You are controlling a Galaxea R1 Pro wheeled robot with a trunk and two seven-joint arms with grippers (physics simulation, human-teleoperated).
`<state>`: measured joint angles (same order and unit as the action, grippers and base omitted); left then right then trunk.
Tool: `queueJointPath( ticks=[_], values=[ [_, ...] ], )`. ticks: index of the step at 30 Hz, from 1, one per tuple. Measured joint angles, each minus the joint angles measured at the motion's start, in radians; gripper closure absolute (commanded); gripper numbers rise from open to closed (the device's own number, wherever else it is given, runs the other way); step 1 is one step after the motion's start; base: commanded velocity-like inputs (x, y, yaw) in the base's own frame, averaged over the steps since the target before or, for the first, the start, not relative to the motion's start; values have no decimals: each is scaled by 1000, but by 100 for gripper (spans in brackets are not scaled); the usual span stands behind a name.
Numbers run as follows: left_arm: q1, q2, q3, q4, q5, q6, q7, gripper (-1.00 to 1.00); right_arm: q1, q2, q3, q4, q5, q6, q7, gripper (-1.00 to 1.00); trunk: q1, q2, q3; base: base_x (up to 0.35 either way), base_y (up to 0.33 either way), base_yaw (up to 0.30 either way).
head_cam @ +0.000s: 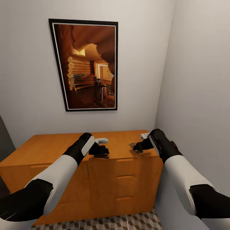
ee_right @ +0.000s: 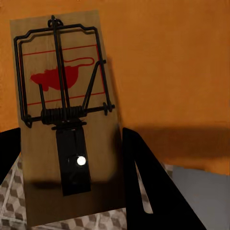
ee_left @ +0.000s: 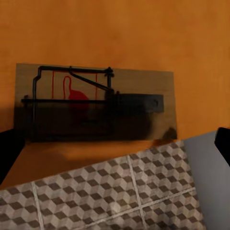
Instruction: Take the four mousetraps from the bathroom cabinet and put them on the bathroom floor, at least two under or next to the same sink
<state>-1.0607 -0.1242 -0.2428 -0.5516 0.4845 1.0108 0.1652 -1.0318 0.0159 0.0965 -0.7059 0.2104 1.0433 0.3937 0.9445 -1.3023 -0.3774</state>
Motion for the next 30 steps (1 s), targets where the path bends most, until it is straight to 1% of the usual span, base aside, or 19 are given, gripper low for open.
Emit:
queueJointPath(
  ticks=[9, 12, 30],
  values=[
    [0, 1, 0, 0, -2, 0, 1, -100, 0, -1, 0, 0, 0, 0, -4, 100, 0, 0, 0, -2, 0, 253],
    [0, 1, 0, -1, -1, 0, 2, -100, 0, 0, 1, 0, 1, 0, -4, 100, 0, 0, 0, 0, 0, 172],
    [0, 0, 1, -1, -3, -3, 2, -100, 0, -1, 1, 1, 3, 0, -5, 100, 0, 0, 0, 0, 0, 14]
  ],
)
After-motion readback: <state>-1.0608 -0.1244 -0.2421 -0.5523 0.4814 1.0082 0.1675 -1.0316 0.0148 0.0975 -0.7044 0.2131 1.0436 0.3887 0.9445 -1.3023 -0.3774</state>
